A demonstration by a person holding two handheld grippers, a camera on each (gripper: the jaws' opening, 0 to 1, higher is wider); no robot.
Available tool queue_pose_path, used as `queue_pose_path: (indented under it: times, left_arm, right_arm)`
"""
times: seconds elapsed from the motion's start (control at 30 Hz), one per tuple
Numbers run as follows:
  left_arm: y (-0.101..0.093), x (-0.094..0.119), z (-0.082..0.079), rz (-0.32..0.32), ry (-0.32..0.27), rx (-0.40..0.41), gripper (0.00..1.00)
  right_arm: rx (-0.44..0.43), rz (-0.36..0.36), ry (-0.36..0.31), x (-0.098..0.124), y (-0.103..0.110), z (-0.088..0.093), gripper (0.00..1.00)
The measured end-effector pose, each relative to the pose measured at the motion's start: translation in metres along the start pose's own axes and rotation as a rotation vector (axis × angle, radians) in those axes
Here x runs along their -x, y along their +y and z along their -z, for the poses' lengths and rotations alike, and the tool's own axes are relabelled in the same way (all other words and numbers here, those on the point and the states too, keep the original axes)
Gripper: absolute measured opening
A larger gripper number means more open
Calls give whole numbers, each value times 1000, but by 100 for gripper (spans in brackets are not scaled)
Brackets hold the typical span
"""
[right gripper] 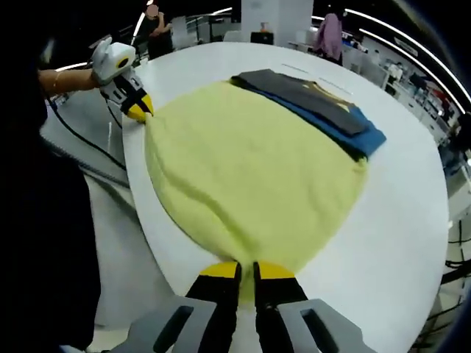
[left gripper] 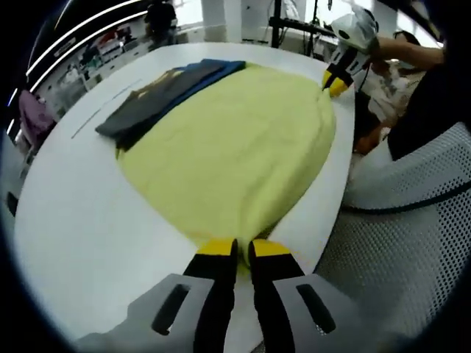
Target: Fold the garment on the visible template until the final outline fits inside the template.
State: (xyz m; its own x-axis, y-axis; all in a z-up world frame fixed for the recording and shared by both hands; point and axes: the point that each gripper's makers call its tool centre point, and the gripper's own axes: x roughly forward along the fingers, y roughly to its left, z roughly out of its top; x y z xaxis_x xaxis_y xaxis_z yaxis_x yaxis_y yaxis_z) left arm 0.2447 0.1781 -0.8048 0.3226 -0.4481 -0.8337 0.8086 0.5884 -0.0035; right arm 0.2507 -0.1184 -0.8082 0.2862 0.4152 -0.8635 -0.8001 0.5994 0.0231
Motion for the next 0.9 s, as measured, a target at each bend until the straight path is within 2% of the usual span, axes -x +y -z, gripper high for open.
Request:
queue_pose_path:
  times: [0.37,0.7,0.9]
  left_arm:
    - [-2,12,-8,21,46,-13,1]
    - [-1,22,-17,29,99,35,1]
    - [-4,29,-22,44,110,58,1]
  right_arm:
    - [-2,0,-4,12,-5,-13,0]
    - [-30,-3,2,29,-10,-23,0]
    - [-36,-11,25,36,-9,-24,0]
